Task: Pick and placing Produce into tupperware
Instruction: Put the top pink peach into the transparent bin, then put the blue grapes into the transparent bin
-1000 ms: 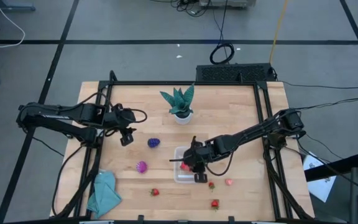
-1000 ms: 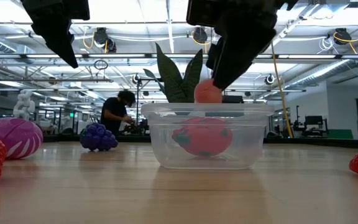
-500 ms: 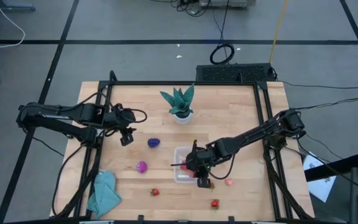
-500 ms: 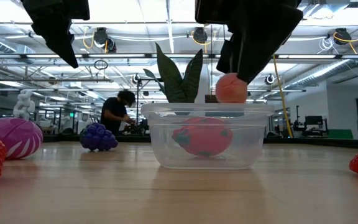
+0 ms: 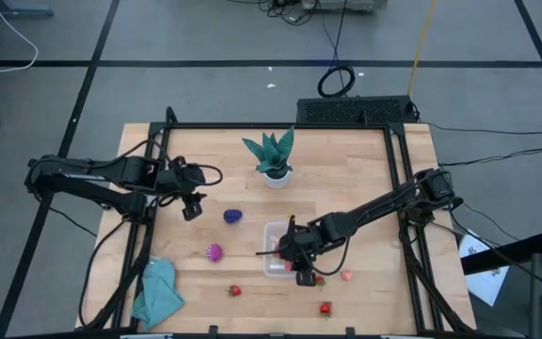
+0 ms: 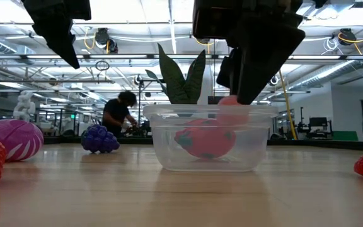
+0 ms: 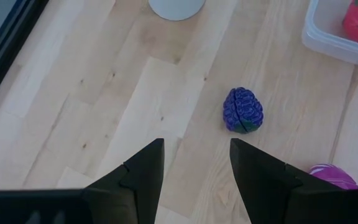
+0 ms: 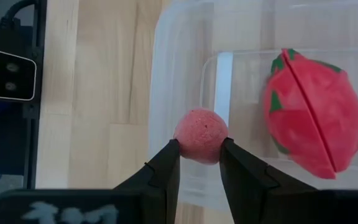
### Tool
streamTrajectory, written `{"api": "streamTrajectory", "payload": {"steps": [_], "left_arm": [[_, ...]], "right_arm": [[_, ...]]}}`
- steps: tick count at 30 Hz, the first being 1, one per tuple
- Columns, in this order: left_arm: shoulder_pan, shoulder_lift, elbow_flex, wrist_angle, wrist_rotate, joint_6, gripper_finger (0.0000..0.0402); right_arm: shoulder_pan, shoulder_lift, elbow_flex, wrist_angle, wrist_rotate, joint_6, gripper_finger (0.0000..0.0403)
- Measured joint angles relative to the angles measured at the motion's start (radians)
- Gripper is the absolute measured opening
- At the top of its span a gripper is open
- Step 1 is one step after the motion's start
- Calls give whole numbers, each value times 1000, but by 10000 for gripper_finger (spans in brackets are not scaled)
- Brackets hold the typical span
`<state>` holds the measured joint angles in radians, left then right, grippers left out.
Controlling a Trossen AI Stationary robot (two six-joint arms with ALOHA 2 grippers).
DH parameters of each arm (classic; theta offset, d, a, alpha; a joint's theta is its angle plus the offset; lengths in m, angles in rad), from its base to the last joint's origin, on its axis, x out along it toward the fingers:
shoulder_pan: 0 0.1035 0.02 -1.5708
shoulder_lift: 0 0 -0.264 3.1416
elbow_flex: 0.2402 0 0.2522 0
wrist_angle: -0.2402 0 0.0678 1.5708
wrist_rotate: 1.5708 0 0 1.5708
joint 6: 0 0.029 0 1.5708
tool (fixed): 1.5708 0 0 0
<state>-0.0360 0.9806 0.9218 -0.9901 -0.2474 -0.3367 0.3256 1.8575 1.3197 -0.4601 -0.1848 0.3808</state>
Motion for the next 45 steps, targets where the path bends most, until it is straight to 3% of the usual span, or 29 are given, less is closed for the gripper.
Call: {"api": "streamTrajectory", "payload": {"steps": [13, 32, 45], "left_arm": [[0, 0, 0, 0, -21, 2, 186], [0, 0, 0, -1, -21, 3, 186], [0, 0, 0, 0, -21, 19, 186]], "right_arm": [[0, 2, 0, 18, -3, -2, 98], [0, 2, 0, 0, -3, -7, 157], [-1, 1, 29, 75, -4, -64, 159]]}}
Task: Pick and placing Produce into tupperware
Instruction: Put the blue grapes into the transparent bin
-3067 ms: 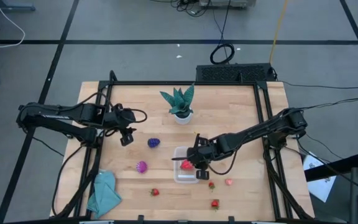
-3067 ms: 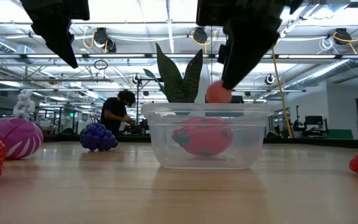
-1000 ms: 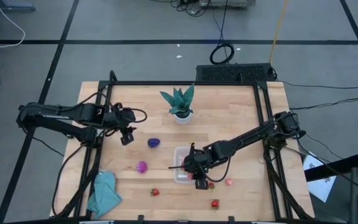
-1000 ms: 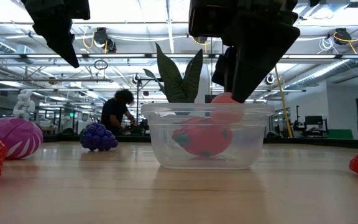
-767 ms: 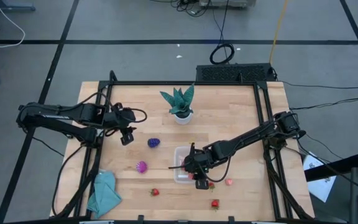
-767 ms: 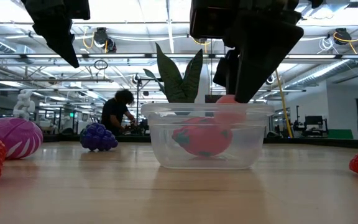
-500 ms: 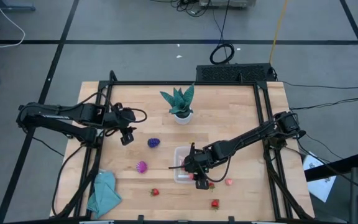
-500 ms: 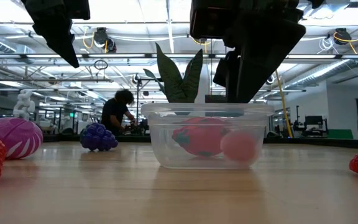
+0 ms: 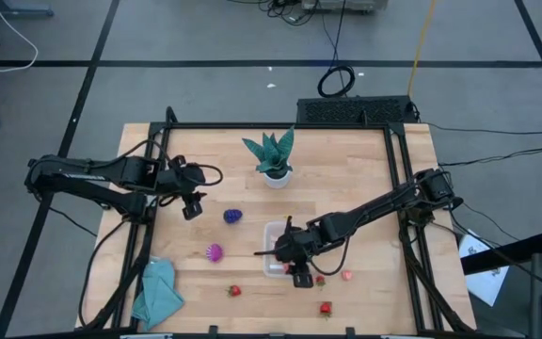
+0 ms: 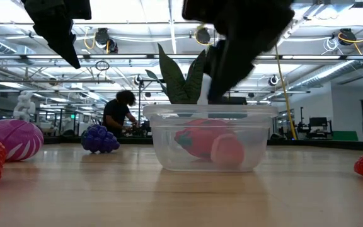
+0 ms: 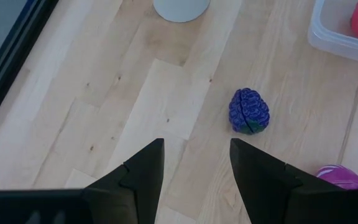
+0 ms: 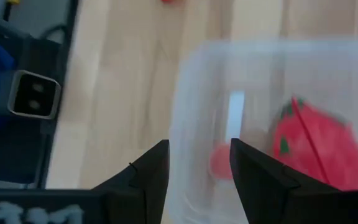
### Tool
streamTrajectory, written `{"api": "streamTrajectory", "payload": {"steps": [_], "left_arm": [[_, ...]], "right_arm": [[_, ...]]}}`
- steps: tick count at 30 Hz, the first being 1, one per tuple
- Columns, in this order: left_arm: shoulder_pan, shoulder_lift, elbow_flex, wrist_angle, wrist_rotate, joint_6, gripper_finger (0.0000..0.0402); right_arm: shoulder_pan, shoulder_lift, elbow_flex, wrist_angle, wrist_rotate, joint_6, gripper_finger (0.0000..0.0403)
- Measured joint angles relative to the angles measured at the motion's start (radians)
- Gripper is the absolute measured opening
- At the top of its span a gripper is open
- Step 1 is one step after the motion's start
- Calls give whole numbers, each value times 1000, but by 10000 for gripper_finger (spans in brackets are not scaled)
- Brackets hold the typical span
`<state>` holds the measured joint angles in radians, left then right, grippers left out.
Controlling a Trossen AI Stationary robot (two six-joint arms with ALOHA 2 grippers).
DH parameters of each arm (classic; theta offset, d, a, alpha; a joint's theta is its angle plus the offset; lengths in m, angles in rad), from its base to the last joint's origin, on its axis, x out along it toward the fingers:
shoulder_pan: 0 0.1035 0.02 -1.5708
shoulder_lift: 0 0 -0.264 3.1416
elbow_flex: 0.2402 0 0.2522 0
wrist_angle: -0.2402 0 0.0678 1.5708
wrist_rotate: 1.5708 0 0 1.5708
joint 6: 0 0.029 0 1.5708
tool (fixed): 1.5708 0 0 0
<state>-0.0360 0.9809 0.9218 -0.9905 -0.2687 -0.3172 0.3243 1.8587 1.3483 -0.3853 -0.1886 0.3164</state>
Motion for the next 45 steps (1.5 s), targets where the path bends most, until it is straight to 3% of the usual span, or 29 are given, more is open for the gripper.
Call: {"api": "streamTrajectory", "payload": {"steps": [10, 23, 32, 41, 45], "left_arm": [[-33, 0, 0, 0, 14, -26, 186], [-196, 25, 0, 149, 5, -27, 186], [-226, 240, -1, 178, -20, 5, 186], [-150, 402, -2, 260, -43, 88, 186], [-97, 422, -2, 279, 2, 75, 186]], "right_arm": [[-2, -2, 120, 10, 5, -194, 160], [-23, -19, 128, 18, 9, -263, 160], [-22, -181, 128, 13, 131, -360, 160], [-22, -367, 128, -19, 201, -362, 160], [-22, -414, 128, -31, 222, -359, 160]]}}
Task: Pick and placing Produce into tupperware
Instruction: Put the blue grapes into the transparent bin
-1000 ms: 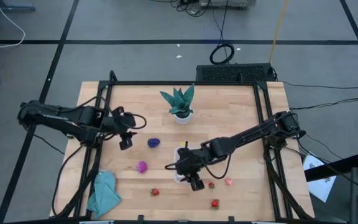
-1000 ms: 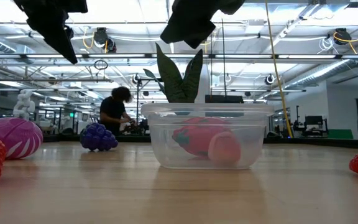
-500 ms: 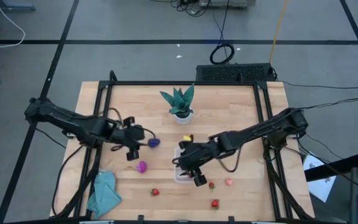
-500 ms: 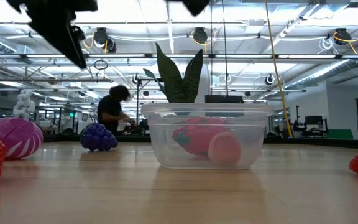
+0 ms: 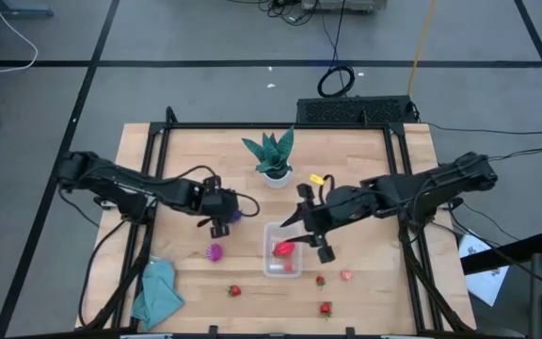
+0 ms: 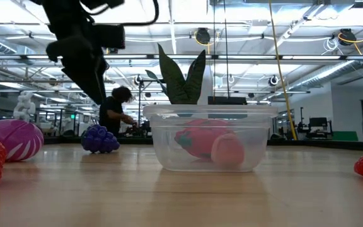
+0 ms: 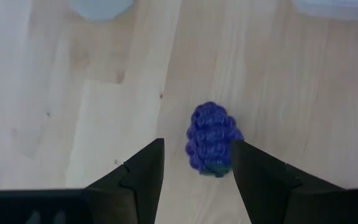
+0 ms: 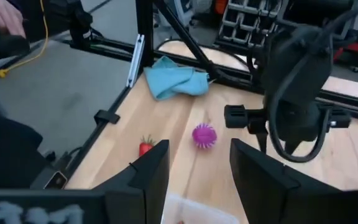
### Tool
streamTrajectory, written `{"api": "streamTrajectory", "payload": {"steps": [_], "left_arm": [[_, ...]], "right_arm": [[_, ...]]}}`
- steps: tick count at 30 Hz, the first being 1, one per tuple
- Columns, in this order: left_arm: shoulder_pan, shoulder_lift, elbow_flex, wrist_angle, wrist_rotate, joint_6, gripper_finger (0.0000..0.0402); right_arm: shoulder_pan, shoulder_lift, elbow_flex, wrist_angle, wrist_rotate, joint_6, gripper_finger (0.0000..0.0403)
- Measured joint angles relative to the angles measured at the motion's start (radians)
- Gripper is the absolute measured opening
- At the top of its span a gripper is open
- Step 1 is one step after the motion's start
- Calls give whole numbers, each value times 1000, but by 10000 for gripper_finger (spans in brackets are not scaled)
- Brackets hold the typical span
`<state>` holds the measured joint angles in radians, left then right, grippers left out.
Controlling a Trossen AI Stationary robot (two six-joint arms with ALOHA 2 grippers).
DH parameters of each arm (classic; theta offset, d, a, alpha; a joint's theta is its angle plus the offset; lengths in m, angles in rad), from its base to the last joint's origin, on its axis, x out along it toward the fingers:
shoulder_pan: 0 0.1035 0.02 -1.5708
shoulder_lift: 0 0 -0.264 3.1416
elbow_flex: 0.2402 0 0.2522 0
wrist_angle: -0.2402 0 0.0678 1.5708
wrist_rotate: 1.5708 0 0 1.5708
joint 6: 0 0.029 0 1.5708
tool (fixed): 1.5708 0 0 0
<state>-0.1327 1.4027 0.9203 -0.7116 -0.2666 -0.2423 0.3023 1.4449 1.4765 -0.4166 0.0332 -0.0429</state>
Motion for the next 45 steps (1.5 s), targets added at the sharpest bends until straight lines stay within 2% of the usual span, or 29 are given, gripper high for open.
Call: {"api": "streamTrajectory", "payload": {"steps": [8, 13, 17, 32, 45], "left_arm": [[73, -1, 0, 38, 89, -69, 186], [90, -1, 0, 55, 169, -83, 187], [100, -1, 0, 55, 193, -86, 190], [106, 117, 0, 18, 198, -163, 298], [106, 195, -1, 26, 206, -163, 317]], "right_arm": [[0, -18, 0, -77, 1, -1, 160], [0, -18, 0, -112, 1, -5, 160], [0, -18, 0, -109, 1, -20, 160], [1, -18, -1, -111, 1, -22, 160], [0, -18, -1, -104, 1, -23, 160]]}}
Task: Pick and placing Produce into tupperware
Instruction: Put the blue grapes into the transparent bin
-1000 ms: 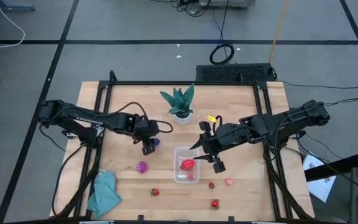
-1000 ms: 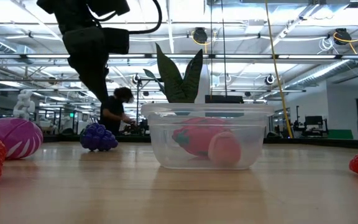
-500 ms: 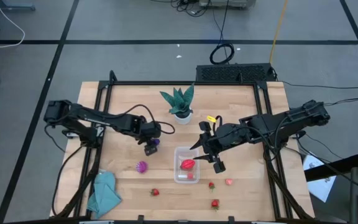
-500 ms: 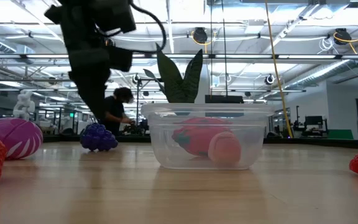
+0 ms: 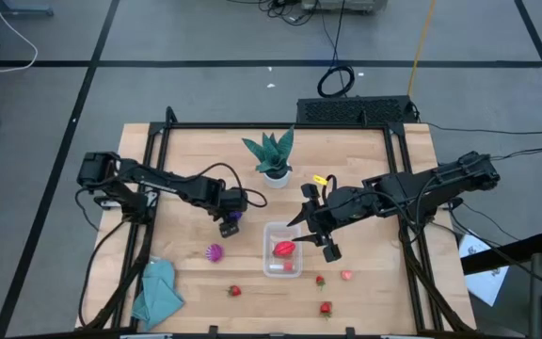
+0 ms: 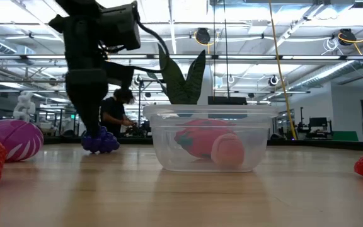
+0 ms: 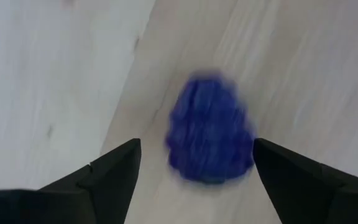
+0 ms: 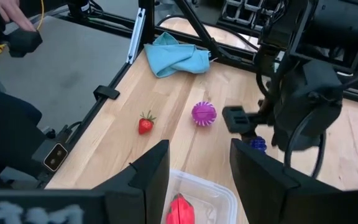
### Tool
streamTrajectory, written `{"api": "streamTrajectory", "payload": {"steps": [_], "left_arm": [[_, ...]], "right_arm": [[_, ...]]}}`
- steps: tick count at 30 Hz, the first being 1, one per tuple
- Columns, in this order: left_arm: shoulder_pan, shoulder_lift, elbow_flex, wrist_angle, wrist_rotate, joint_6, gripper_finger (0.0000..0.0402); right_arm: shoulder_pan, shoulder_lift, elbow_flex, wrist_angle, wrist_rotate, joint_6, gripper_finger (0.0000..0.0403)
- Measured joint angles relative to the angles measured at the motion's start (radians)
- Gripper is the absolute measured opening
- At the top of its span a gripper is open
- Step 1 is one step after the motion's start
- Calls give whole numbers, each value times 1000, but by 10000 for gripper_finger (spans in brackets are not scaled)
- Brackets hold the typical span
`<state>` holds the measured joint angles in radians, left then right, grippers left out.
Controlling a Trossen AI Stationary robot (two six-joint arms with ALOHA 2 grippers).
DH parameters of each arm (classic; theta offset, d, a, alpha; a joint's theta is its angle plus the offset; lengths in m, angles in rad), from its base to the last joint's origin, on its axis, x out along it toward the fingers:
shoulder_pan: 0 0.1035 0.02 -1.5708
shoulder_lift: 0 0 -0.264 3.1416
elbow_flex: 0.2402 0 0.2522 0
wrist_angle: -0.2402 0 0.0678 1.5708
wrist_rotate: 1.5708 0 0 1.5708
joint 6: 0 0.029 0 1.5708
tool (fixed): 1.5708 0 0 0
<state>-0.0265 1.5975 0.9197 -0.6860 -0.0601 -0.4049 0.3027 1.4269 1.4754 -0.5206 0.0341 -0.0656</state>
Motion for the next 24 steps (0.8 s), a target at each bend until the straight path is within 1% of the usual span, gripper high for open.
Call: {"api": "streamTrajectory", "payload": {"steps": [2, 4, 6, 14, 24], "left_arm": [[0, 19, 2, 35, 0, 4, 317], [0, 30, 1, 26, 0, 9, 317], [0, 48, 2, 53, 0, 10, 317], [0, 74, 0, 18, 3, 17, 313], [0, 71, 1, 31, 3, 23, 275]], "right_arm": [[0, 0, 0, 1, 0, 0, 160], [0, 0, 0, 7, 0, 0, 160], [0, 0, 0, 11, 0, 0, 160], [0, 0, 0, 33, -3, -1, 160], [0, 0, 0, 32, -3, -1, 160]]}}
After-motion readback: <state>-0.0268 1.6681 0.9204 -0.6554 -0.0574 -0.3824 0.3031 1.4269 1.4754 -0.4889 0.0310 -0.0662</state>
